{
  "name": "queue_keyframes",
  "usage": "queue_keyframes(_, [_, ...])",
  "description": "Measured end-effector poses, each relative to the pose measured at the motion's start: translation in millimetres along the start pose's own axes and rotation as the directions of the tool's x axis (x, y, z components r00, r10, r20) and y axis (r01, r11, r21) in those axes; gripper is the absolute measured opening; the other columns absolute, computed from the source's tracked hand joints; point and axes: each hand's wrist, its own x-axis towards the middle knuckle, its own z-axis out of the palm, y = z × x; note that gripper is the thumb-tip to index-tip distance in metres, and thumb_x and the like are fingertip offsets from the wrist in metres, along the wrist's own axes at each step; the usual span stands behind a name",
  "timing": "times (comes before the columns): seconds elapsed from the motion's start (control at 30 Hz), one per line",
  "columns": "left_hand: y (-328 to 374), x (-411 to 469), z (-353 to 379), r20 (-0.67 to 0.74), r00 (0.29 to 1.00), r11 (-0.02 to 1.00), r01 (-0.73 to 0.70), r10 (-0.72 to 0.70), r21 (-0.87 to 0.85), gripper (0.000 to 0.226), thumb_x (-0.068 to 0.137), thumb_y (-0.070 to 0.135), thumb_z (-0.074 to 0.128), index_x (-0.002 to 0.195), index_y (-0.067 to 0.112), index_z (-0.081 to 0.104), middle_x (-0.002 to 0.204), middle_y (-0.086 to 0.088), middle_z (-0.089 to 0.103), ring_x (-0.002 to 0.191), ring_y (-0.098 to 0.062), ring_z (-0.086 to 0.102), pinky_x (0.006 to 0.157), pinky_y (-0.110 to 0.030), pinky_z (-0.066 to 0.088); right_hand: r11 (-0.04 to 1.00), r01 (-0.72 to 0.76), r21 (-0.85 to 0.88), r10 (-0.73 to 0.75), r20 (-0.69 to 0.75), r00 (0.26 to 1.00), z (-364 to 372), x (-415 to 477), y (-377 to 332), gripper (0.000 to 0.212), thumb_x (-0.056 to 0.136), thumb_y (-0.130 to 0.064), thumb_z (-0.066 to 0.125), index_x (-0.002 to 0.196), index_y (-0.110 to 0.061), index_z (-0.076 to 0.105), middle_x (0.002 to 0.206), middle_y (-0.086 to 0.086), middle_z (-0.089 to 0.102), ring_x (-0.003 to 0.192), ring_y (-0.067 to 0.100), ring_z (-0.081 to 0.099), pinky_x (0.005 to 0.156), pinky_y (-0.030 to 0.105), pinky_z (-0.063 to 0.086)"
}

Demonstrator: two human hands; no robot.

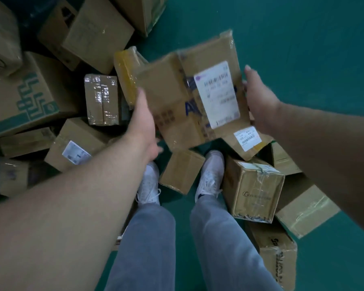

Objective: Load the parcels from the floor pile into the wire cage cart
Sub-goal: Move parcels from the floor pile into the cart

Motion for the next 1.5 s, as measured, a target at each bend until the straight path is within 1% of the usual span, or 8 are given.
queue_keyframes(0.13, [-42,-25,-43,-0.038,0.982,0.950,0.167,-0.183,-0.262,0.087,0.079,0.096,0.031,0.134,0.036,0.062,0.128,-0.005,0.069,0.112,-0.038,0.065,0.091,-0.071,0.049,0.984,-0.134,0.117,0.138,-0.026,0.990,-11,-37,17,0.076,0.092,-0.081,0.034,0.097,-0.015,0.071,0.104,0.000,0.073,0.101,0.021,0.068,0.087,0.047,0.053])
queue_keyframes(0.33, [-85,-149,-76,0.069,0.959,0.914,0.283,-0.275,-0.291,0.067,0.077,0.086,0.054,0.098,0.028,0.081,0.114,-0.003,0.071,0.119,-0.033,0.060,0.099,-0.072,0.043,0.984,-0.144,-0.102,0.154,0.100,0.983,-26,-145,37,0.050,0.097,-0.061,0.052,0.132,-0.026,0.061,0.106,0.002,0.076,0.096,0.023,0.070,0.069,0.034,0.052])
queue_keyframes(0.63, [-92,-329,-129,0.081,0.994,0.966,0.095,-0.077,-0.239,0.078,0.065,0.061,0.083,0.135,0.035,0.057,0.122,-0.002,0.074,0.121,-0.028,0.064,0.101,-0.056,0.051,0.967,-0.042,-0.252,0.122,0.311,0.942,-39,-319,5,0.029,0.110,-0.031,0.043,0.127,-0.027,0.066,0.119,0.003,0.075,0.114,0.024,0.067,0.103,0.045,0.053])
queue_keyframes(0.9, [-131,-453,-182,0.059,0.998,0.954,-0.014,0.033,-0.298,0.050,0.089,0.055,0.069,0.136,0.040,0.055,0.121,0.007,0.071,0.112,-0.015,0.062,0.079,-0.044,0.055,0.917,-0.040,-0.396,0.224,0.431,0.874,-16,-462,-9,0.075,0.080,-0.089,0.047,0.129,-0.033,0.059,0.127,0.005,0.068,0.120,0.035,0.060,0.099,0.066,0.044])
queue_keyframes(1.0, [-180,-491,-216,0.071,0.997,0.942,-0.015,0.042,-0.334,0.054,0.091,0.070,0.056,0.138,0.045,0.050,0.126,0.008,0.067,0.116,-0.019,0.060,0.076,-0.050,0.059,0.892,0.103,-0.440,0.124,0.456,0.881,11,-515,22,0.034,0.099,-0.058,0.054,0.110,-0.026,0.050,0.115,0.010,0.067,0.113,0.037,0.065,0.101,0.071,0.045])
queue_keyframes(1.17, [-291,-548,-278,0.025,0.996,0.860,-0.061,0.086,-0.506,0.054,0.095,0.076,0.030,0.140,0.048,0.040,0.123,0.007,0.066,0.109,-0.021,0.066,0.060,-0.040,0.060,0.830,0.220,-0.513,0.103,0.528,0.843,65,-578,100,0.057,0.097,-0.064,0.048,0.147,-0.037,0.041,0.134,0.012,0.065,0.119,0.041,0.064,0.094,0.077,0.045])
queue_keyframes(1.37, [-464,-614,-337,-0.173,0.984,0.703,-0.151,0.041,-0.695,0.074,0.093,0.079,0.024,0.156,0.041,0.029,0.151,0.004,0.052,0.127,-0.023,0.057,0.098,-0.053,0.046,0.710,0.345,-0.614,0.171,0.625,0.762,131,-677,239,0.049,0.104,-0.056,0.040,0.145,-0.029,0.043,0.129,0.011,0.067,0.115,0.039,0.065,0.093,0.070,0.051])
queue_keyframes(1.5, [-568,-657,-369,-0.333,0.942,0.563,-0.253,-0.041,-0.786,0.074,0.095,0.076,0.025,0.151,0.030,0.042,0.131,0.004,0.062,0.101,-0.014,0.061,0.104,-0.055,0.044,0.647,0.345,-0.680,0.269,0.627,0.731,174,-740,329,0.040,0.106,-0.050,0.040,0.136,-0.025,0.051,0.122,0.013,0.070,0.111,0.041,0.066,0.091,0.072,0.051])
